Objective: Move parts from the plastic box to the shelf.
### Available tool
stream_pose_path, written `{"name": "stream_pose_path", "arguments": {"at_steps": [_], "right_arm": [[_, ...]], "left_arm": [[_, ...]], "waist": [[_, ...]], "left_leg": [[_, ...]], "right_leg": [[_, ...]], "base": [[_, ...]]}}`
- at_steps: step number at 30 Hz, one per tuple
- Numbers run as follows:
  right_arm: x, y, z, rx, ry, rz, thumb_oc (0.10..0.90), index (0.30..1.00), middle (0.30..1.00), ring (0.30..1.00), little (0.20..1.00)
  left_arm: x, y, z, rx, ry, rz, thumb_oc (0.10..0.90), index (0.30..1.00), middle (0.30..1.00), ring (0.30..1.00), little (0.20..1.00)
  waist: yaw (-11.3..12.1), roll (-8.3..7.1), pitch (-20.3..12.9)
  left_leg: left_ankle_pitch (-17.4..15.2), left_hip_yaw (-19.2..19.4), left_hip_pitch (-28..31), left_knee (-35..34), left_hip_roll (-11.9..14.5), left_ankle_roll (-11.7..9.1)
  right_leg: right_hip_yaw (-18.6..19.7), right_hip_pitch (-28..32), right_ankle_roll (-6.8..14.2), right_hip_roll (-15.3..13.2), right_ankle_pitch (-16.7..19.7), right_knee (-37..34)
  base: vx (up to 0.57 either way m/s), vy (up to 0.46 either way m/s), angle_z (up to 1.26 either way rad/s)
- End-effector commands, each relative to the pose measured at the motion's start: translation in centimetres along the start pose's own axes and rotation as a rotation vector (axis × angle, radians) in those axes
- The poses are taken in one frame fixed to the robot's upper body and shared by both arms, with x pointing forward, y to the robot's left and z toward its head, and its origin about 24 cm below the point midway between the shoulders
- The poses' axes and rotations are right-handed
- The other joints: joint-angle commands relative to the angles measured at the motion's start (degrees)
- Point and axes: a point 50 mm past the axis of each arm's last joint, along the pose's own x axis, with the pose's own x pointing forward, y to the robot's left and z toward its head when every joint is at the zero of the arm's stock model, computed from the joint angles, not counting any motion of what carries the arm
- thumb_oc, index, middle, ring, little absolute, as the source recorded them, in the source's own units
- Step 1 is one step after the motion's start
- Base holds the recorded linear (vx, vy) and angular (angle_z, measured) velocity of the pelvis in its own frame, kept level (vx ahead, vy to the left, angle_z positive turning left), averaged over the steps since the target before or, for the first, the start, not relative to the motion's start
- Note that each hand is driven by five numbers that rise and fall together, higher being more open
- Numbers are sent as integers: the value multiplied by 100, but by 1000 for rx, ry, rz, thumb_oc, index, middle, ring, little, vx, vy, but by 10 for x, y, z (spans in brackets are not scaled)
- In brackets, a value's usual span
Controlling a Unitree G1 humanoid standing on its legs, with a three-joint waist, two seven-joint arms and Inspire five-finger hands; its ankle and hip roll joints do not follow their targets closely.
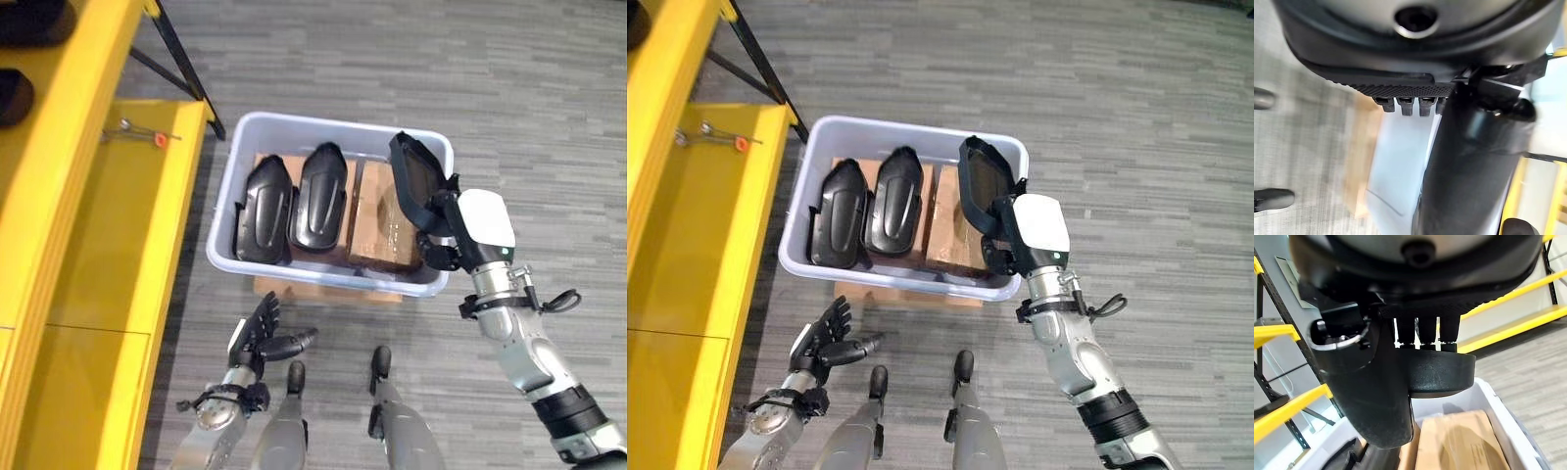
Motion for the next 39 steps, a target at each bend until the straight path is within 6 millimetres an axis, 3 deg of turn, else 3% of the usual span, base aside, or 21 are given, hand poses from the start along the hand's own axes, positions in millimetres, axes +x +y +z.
{"name": "stream_pose_path", "arguments": {"at_steps": [1, 8, 12, 16, 20, 22, 25, 26, 27, 28, 32, 33, 39], "right_arm": [[0, -26, 20, -4, -163, -104, 400, 300, 300, 300, 300], [-8, -20, 30, 54, -211, -44, 400, 300, 300, 300, 300], [-2, -20, 46, 89, -289, -30, 400, 300, 300, 300, 300], [14, -28, 67, 85, -405, -46, 400, 300, 300, 300, 300], [23, -37, 74, 67, -442, -88, 400, 300, 300, 300, 300], [23, -43, 70, 49, -432, -112, 400, 300, 300, 300, 300], [21, -46, 66, 24, -419, -125, 400, 300, 300, 300, 300], [20, -44, 63, 21, -403, -122, 400, 300, 300, 300, 300], [17, -44, 57, 13, -376, -122, 400, 300, 300, 300, 300], [10, -44, 48, 13, -327, -124, 400, 300, 300, 300, 300], [4, -43, 39, 31, -280, -127, 400, 300, 300, 300, 300], [3, -42, 37, 42, -261, -126, 400, 300, 300, 300, 300], [3, -36, 37, 39, -253, -103, 400, 300, 300, 300, 300]], "left_arm": [[-6, 10, -5, 41, -15, 19, 900, 1000, 1000, 1000, 1000], [-9, 18, -13, 48, 15, 53, 900, 1000, 1000, 1000, 1000], [-13, 19, -19, 22, 29, 74, 900, 1000, 1000, 1000, 1000], [-15, 18, -19, -10, 22, 89, 900, 1000, 1000, 1000, 1000], [-15, 16, -22, -31, 33, 98, 900, 1000, 1000, 1000, 1000], [-13, 16, -22, -26, 32, 105, 900, 1000, 1000, 1000, 1000], [-10, 17, -17, -27, 13, 106, 900, 1000, 1000, 1000, 1000], [-10, 17, -17, -29, 16, 103, 900, 1000, 1000, 1000, 1000], [-8, 17, -14, -32, 8, 102, 900, 1000, 1000, 1000, 1000], [-8, 17, -11, -19, -1, 92, 900, 1000, 1000, 1000, 1000], [-10, 17, -13, 12, 3, 83, 900, 1000, 1000, 1000, 1000], [-11, 20, -10, 29, -8, 89, 900, 1000, 1000, 1000, 1000], [-15, 34, -6, 63, -25, 133, 900, 1000, 1000, 1000, 1000]], "waist": [[-103, -95, -1175], [-135, -47, -1446], [-77, -3, -1586], [88, 33, -1528], [288, 82, -1405], [272, 58, -1244], [145, -5, -1235], [123, 3, -1251], [38, 8, -1324], [6, 78, -1434], [13, 138, -1568], [82, 146, -1607], [247, 38, -1609]], "left_leg": [[-46, 187, 58, -42, 136, 140], [-59, 178, 317, -42, 310, 90], [57, 162, 438, -42, 560, -27], [425, 111, 505, 41, 833, -151], [931, -165, 207, -3, 948, -363], [1093, 196, -61, 105, 957, -325], [683, 1220, 25, 787, 1182, -174], [551, 1354, 88, 856, 1217, -186], [373, 1792, 346, 1098, 1375, -305], [177, 2039, 570, 952, 1412, -378], [44, 2117, 743, 347, 1214, -283], [38, 1984, 829, 48, 1004, -196], [-181, 1799, 781, -25, 620, 12]], "right_leg": [[174, 404, 499, -384, -327, 159], [177, 557, 392, -223, -672, 526], [141, 718, 268, 10, -867, 561], [86, 931, 77, 290, -979, 485], [-316, 1104, -34, 397, -993, 240], [-750, 1163, -41, 251, -992, 185], [-1256, 1025, -115, 43, -967, 296], [-1387, 1049, -122, 11, -1009, 316], [-1630, 1121, -92, -46, -1084, 328], [-2049, 1212, 5, -195, -1105, 430], [-2270, 1327, 186, -422, -1009, 521], [-2357, 1373, 291, -611, -909, 573], [-2503, 1411, 516, -1011, -671, 667]], "base": [[28, -67, -14], [30, -78, -3], [-6, -197, 1], [-31, -201, 0], [-60, -124, 42], [-139, -50, 144], [-145, -26, 163], [-62, 35, 130], [-9, 191, 164], [9, 182, 161], [53, 240, 132], [51, 299, 71], [29, 198, 32]]}}
